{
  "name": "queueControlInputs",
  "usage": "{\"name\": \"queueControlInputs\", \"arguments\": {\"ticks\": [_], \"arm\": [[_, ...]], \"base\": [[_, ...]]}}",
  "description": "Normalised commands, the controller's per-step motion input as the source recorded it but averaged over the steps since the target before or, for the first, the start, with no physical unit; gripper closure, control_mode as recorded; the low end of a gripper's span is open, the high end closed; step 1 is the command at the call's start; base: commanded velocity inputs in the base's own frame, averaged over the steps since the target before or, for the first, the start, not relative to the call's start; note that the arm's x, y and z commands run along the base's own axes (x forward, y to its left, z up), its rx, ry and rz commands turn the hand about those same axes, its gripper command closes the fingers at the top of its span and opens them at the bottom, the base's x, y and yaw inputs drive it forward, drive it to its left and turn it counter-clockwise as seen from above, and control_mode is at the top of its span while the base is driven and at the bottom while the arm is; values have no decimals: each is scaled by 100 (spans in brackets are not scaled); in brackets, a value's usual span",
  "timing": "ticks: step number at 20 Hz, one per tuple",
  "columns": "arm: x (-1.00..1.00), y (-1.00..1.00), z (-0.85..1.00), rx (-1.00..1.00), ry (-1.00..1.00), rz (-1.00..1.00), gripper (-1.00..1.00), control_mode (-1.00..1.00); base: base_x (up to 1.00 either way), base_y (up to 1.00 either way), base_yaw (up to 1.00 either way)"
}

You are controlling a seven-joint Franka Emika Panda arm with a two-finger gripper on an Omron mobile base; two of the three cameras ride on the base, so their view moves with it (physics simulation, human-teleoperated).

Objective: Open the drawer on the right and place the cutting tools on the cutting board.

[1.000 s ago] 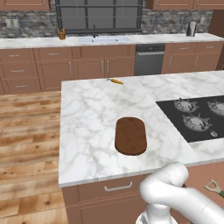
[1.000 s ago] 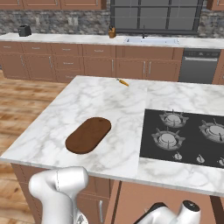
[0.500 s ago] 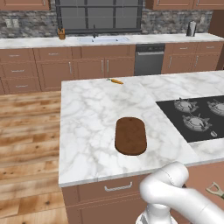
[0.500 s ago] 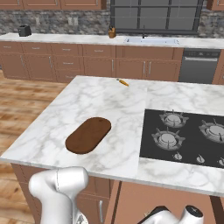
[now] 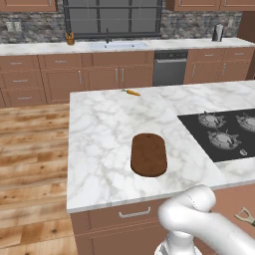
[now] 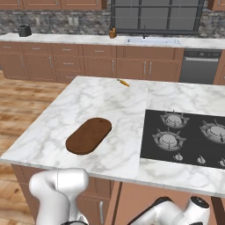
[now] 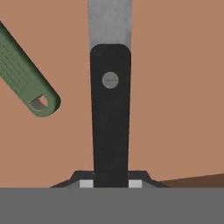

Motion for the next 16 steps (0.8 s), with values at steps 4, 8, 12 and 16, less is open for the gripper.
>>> {"name": "queueControlInputs", "arguments": {"ticks": [4,8,12,16], "arm": [[-15,5,86,0,9,0,100,-100],[-6,12,72,0,9,0,100,-100],[-43,16,73,0,7,0,100,-100],[-96,40,66,0,1,0,100,-100]], "base": [[0,0,0],[0,0,0],[0,0,0],[0,0,0]]}}
